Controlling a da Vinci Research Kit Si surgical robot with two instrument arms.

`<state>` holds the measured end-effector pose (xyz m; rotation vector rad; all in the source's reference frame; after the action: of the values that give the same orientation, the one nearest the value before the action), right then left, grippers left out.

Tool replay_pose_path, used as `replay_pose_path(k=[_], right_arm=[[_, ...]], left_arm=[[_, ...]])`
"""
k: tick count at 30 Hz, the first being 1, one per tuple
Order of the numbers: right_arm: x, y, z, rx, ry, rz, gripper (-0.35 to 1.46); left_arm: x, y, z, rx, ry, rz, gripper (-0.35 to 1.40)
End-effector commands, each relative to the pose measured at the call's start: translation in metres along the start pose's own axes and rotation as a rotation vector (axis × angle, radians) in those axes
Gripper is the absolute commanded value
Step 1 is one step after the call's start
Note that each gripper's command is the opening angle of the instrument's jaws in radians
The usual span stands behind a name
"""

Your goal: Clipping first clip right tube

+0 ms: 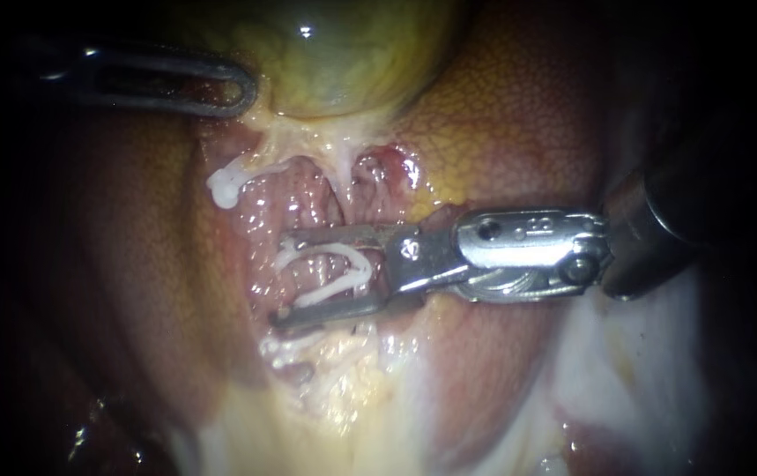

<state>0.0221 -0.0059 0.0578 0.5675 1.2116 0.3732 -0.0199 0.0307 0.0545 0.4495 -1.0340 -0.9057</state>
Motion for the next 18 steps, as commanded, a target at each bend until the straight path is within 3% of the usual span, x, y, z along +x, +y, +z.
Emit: replay_pose_path(k=[1,18], right_arm=[[0.0001,-0.0001,-0.0001,0.001,0.000,0.000,0.40],[0.0018,-0.0021,-0.0056,0.034,0.001,0.004,0.40]], left_arm=[[0.0000,0.0000,0.0000,0.000,0.000,0.000,-0.35],[0.0000,0.0000,-0.0002,0.001,0.000,0.000,-0.35]])
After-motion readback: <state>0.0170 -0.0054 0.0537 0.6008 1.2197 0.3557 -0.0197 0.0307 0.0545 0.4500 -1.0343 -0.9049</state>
